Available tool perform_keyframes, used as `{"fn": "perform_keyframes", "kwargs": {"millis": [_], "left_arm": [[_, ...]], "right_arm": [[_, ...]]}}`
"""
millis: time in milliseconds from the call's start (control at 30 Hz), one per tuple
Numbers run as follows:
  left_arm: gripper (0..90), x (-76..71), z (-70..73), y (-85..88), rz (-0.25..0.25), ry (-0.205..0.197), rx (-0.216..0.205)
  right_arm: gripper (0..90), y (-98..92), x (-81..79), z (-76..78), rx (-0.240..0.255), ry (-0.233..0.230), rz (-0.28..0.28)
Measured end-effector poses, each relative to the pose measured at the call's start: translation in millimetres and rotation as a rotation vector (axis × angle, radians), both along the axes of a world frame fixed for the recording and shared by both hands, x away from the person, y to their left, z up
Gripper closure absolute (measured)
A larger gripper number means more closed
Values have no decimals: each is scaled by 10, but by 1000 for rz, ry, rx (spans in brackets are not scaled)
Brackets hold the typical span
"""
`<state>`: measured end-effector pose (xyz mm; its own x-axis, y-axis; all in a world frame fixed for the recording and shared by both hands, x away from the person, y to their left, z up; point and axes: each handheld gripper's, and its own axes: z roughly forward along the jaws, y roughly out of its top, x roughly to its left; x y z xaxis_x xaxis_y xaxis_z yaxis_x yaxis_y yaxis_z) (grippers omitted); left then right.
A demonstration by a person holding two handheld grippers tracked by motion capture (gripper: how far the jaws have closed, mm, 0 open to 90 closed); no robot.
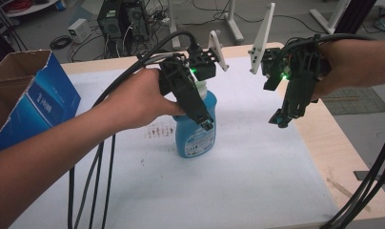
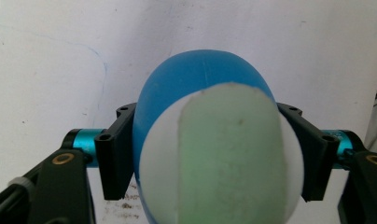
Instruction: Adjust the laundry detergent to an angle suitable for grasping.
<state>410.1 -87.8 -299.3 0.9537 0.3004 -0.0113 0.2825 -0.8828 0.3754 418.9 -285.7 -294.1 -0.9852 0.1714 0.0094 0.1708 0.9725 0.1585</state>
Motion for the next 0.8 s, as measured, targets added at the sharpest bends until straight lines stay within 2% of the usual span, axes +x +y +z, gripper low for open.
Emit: {"fn": "perform_keyframes", "kwargs": {"millis": [433,800], "left_arm": [[365,3,-5,9,1,-8,1],[368,8,-9,11,3,-5,-4]], "right_arm": [[105,9,0,-3,0,2,-5],[105,16,13,-7,-6,0,3]]}}
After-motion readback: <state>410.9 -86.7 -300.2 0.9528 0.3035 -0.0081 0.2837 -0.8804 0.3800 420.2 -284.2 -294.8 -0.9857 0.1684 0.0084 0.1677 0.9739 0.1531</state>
